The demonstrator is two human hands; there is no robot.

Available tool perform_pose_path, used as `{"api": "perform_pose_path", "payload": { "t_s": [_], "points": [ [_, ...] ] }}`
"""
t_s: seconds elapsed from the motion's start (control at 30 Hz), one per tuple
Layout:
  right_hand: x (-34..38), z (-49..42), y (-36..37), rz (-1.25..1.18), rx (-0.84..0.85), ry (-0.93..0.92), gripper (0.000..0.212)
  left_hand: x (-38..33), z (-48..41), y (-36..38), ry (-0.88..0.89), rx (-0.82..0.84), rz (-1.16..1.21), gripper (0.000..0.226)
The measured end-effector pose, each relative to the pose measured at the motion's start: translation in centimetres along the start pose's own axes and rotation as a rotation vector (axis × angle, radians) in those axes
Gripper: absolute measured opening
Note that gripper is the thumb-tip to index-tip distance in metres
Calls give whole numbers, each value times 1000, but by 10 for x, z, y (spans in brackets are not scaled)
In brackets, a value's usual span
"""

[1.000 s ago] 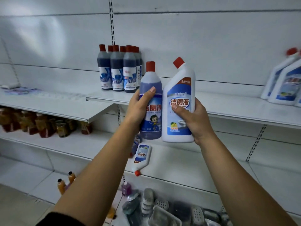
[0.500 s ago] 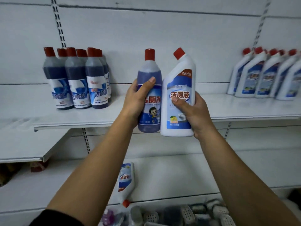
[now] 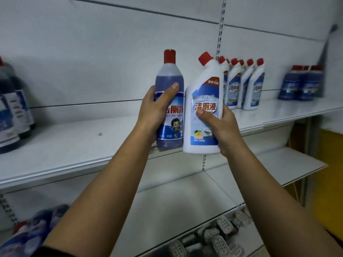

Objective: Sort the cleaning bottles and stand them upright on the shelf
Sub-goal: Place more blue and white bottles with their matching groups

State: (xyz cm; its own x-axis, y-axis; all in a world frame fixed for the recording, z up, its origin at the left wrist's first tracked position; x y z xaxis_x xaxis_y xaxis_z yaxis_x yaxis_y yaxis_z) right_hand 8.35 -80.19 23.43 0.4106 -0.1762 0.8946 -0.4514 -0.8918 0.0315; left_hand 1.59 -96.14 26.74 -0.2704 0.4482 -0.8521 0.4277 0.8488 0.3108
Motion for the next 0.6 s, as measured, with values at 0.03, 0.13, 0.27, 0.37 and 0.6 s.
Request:
{"api": "perform_pose_path", "payload": {
  "t_s": [0.03,0.13,0.27,0.37,0.6],
  "points": [
    [-3,-9,-14,5,-5,-8,31,6,-7,13,8,1,-20,40],
    [-16,-41,-56,43,5,-20,31,28,-28,54,30,-19,-54,33],
    [-36,-86,-112,62,56,9,30,62,-57,108,31,-63,-92,26],
    [-48,-113,-144,43,74,42,31,85,-76,135,19,-56,-112,34],
    [-72,-192,-211,91,80,40,51,131,-120,195,4,-96,-226,36]
  ]
}}
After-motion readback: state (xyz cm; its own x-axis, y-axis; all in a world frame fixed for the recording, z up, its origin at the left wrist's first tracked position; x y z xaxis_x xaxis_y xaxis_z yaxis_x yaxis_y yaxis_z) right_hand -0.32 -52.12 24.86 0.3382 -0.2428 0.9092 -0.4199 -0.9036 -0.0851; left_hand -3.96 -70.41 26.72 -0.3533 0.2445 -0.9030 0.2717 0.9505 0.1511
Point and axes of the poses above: each hand's wrist, its own z-axis away from the middle knuckle, its own y-axis out of the palm, x = y × z, the point moved 1 cm from there along -z, towards the middle knuckle, and after that the axes turned 9 degrees about z, right-handed, at the moved point
